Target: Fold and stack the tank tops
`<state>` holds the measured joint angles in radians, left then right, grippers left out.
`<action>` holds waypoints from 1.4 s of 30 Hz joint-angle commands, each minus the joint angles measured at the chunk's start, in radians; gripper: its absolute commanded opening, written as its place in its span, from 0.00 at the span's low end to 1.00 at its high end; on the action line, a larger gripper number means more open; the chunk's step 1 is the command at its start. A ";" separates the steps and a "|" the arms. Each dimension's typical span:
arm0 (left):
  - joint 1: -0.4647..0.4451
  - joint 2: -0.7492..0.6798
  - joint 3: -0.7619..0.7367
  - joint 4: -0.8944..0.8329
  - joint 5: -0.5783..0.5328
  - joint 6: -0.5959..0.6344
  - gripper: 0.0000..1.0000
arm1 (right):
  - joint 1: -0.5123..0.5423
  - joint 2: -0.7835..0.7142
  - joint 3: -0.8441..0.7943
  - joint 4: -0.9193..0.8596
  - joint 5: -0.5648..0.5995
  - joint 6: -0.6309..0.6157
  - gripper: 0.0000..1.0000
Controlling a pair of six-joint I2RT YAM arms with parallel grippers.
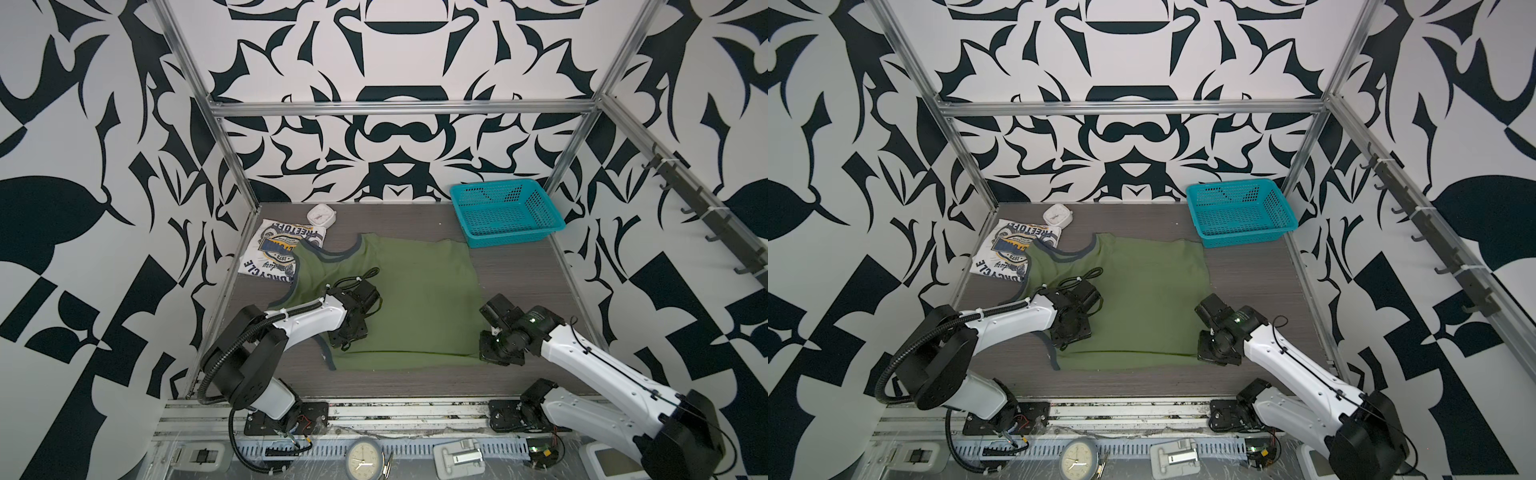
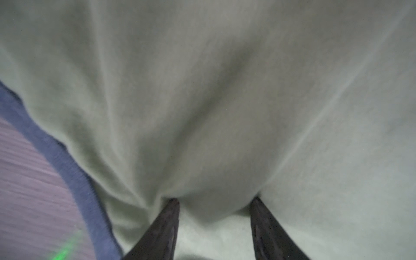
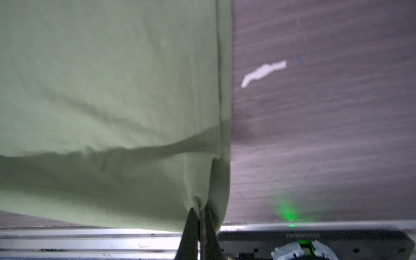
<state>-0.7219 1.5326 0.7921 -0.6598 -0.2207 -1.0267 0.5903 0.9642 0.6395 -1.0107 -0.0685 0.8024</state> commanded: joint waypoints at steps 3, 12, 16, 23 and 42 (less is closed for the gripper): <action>0.004 0.037 -0.058 0.016 -0.021 -0.026 0.54 | 0.018 -0.017 -0.048 -0.102 -0.011 0.069 0.04; 0.004 -0.099 -0.085 -0.012 -0.077 -0.023 0.61 | 0.017 0.015 0.088 -0.190 0.099 0.044 0.42; 0.004 -0.155 -0.051 -0.017 -0.084 0.005 0.66 | 0.017 0.016 0.186 -0.206 0.161 0.019 0.49; 0.004 -0.143 0.023 -0.018 -0.081 0.054 0.69 | 0.019 0.069 0.163 -0.009 0.043 0.006 0.49; 0.184 -0.111 0.082 0.046 0.030 0.208 0.76 | -0.142 0.368 0.266 0.297 0.067 -0.226 0.42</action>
<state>-0.5900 1.4052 0.8379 -0.6392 -0.2470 -0.8768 0.4706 1.2736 0.8349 -0.8135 0.0086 0.6655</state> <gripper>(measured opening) 0.759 0.424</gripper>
